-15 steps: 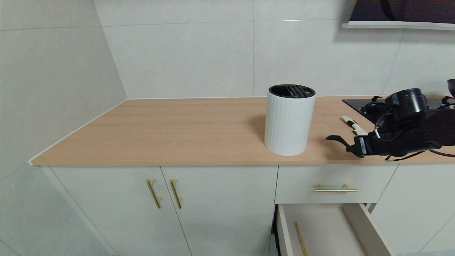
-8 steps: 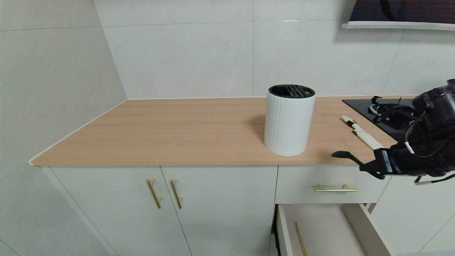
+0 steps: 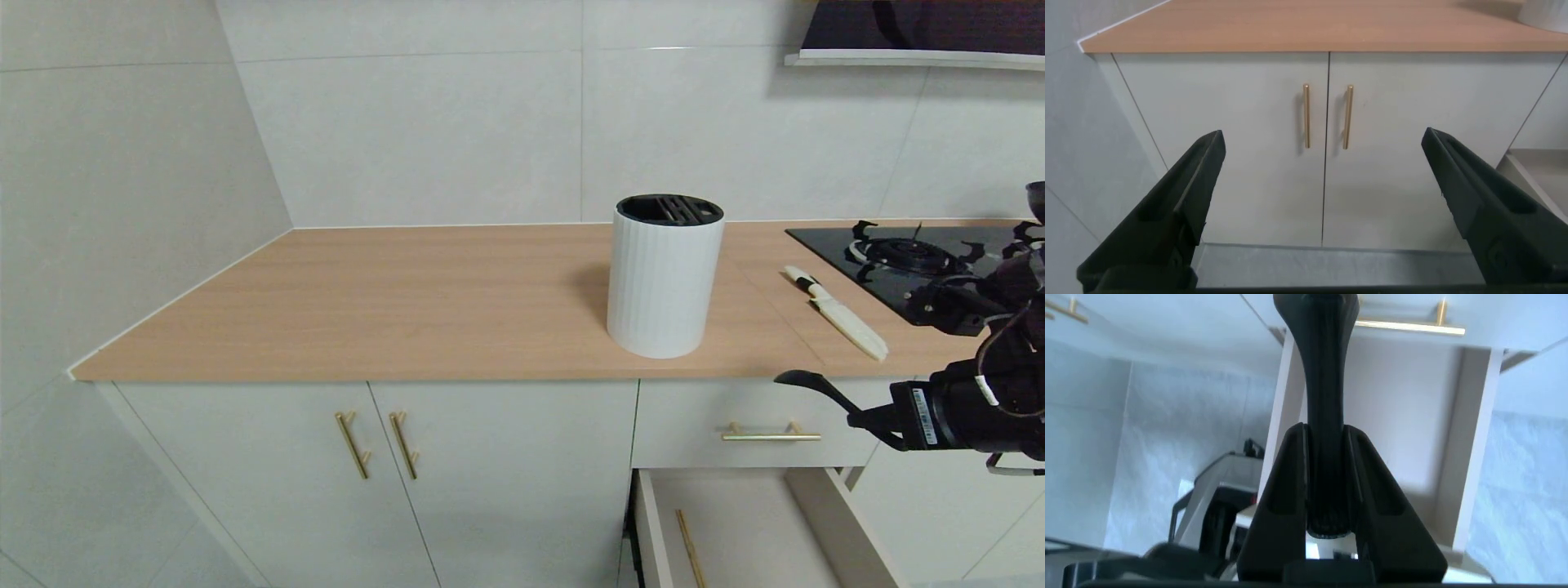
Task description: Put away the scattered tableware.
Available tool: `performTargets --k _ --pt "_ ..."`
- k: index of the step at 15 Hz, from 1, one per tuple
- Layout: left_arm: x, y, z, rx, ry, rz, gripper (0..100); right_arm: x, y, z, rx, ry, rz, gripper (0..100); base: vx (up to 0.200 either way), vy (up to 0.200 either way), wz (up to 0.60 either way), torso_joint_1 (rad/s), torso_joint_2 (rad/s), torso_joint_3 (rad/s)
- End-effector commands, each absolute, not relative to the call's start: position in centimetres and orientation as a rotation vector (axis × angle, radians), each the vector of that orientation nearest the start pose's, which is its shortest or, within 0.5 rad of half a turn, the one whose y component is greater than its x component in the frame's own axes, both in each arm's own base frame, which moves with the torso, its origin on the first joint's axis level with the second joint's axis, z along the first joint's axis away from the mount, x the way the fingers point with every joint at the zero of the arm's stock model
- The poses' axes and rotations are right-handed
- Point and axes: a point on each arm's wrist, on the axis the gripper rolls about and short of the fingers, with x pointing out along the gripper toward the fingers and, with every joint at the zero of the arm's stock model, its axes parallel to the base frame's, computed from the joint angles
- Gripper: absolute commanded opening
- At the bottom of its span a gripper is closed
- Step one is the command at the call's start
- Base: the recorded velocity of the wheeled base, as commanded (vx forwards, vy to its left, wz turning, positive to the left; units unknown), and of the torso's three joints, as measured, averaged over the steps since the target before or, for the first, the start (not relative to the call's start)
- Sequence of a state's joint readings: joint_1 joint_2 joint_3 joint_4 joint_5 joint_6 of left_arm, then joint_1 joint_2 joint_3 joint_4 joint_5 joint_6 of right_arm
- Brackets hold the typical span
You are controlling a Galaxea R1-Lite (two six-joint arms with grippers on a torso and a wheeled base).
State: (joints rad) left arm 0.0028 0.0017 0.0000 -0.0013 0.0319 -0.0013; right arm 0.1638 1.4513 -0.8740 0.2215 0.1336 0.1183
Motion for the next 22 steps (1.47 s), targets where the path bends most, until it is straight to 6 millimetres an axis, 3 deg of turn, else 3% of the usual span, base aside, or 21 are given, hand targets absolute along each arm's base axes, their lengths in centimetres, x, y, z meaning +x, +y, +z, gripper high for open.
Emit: performTargets --k 1,10,22 --pt "-2.27 0.07 7.57 -0.002 0.000 0.035 100 21.84 3.92 19.03 0.098 0.824 0.233 0 0.000 0.000 0.00 0.000 0.00 0.000" --pt "-2.27 0.07 7.57 -0.002 0.000 0.035 100 22.17 3.98 18.48 0.095 0.846 0.234 0 0.000 0.000 0.00 -0.011 0.02 0.015" --pt "-2.27 0.07 7.57 -0.002 0.000 0.035 100 22.25 3.99 18.26 0.094 0.855 0.233 0 0.000 0.000 0.00 -0.183 0.45 0.269"
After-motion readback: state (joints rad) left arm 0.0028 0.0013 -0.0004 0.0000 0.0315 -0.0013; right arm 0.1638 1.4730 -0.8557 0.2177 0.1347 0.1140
